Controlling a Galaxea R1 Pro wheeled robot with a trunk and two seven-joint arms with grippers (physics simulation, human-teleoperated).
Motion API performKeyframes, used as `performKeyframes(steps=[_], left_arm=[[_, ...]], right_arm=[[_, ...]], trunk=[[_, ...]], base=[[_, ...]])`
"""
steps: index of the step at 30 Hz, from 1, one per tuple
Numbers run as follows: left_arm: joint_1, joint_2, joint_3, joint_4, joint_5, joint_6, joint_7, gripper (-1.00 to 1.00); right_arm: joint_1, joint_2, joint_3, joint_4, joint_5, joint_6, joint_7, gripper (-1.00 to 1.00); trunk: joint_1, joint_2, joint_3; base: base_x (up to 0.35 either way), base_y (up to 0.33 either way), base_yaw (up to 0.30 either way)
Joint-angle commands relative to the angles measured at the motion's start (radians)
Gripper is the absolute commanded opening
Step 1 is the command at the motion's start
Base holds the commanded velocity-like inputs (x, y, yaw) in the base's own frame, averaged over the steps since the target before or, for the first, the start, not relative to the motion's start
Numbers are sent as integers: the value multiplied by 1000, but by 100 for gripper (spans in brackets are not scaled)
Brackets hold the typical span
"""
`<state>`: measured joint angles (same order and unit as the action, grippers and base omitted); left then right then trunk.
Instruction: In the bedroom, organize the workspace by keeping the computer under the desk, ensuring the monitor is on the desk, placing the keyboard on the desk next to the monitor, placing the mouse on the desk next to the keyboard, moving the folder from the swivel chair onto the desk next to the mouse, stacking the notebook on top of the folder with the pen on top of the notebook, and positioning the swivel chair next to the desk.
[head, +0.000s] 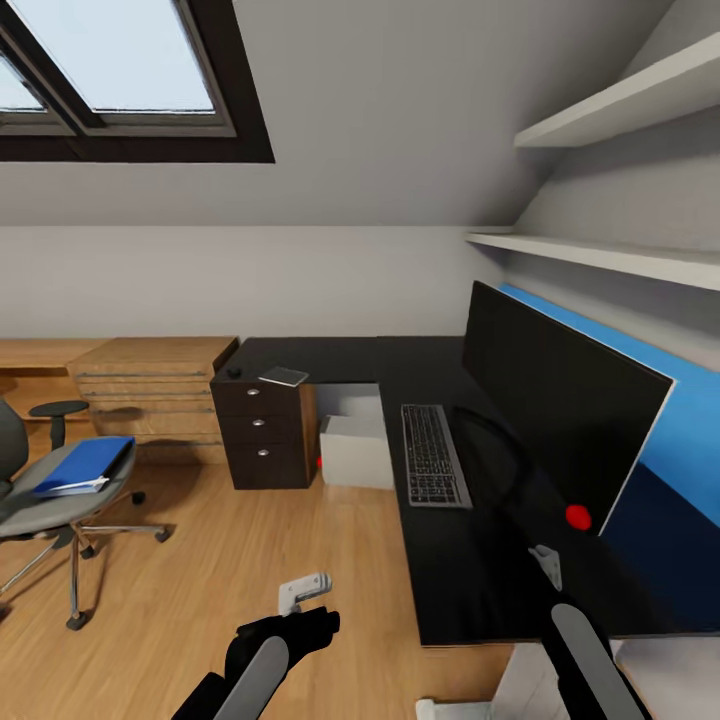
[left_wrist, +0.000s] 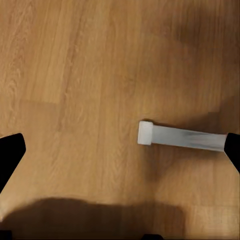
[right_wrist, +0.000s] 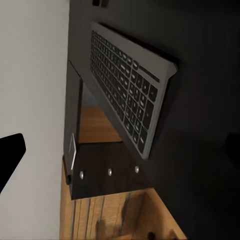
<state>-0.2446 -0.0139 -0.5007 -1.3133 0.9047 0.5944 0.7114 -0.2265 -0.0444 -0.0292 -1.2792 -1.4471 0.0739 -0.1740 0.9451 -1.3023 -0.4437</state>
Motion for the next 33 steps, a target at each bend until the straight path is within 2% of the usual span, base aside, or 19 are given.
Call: performKeyframes(steps=[1,22,33], left_arm=[[-1,0,-1,-1,9,1,10,100],[-1,2,4,-1,8,1,11,100],[-1,11,24,-1,4,-1,11,100]], right_arm=[[0,0,-1,-2,-6,4,-6,100],[0,0,12,3,-6,5,-7,100],[0,1,100,3,0,-3,-3,100]], trunk=[[-1,-1,-1],[-1,-1,-1],[-1,-1,-1]], base=[[-324,-133,0],[-324,-129,0],[-330,-49,0]])
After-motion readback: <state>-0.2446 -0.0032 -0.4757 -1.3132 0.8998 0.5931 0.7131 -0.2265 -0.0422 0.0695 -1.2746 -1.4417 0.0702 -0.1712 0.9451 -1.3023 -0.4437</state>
